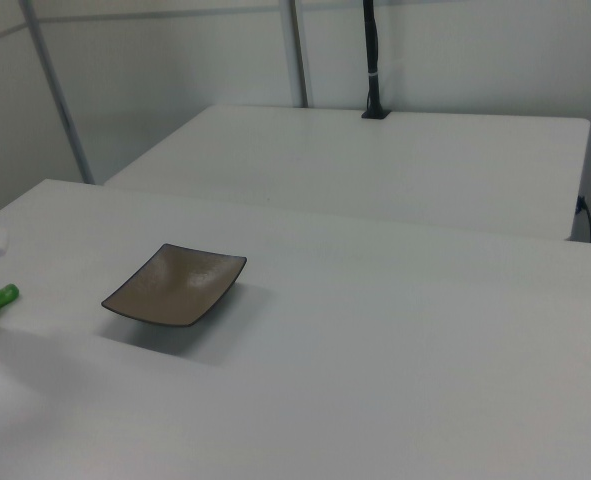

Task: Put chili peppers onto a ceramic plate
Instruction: 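Lower the gripper onto the green chili pepper and close on it, then lift the chili pepper and carry it over the ceramic plate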

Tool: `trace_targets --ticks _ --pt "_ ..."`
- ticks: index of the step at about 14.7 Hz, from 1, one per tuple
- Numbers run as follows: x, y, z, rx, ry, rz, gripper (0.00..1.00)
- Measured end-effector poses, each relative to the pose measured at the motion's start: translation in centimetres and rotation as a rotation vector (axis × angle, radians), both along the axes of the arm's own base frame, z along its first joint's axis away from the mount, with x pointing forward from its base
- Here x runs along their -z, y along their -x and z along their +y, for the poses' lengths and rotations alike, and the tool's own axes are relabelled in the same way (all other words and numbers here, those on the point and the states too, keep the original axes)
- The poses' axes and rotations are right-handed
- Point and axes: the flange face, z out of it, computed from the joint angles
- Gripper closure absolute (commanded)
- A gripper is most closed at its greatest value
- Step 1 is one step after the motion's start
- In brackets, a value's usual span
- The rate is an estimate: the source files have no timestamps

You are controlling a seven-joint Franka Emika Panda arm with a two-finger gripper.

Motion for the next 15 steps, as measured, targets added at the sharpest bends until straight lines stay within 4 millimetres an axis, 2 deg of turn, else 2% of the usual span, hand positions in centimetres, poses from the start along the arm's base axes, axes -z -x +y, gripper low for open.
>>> trace_targets --ticks 5,9,11,15 --pt "-1.2 -0.5 0.4 -0.028 0.011 -0.035 0.83" --pt "-4.7 -1.7 -0.4 -0.063 0.080 0.000 0.83" --pt "-6.9 -2.3 -1.6 -0.113 0.111 0.013 0.83" --pt "-10.4 -4.7 -5.8 -0.215 0.139 -0.018 0.83"
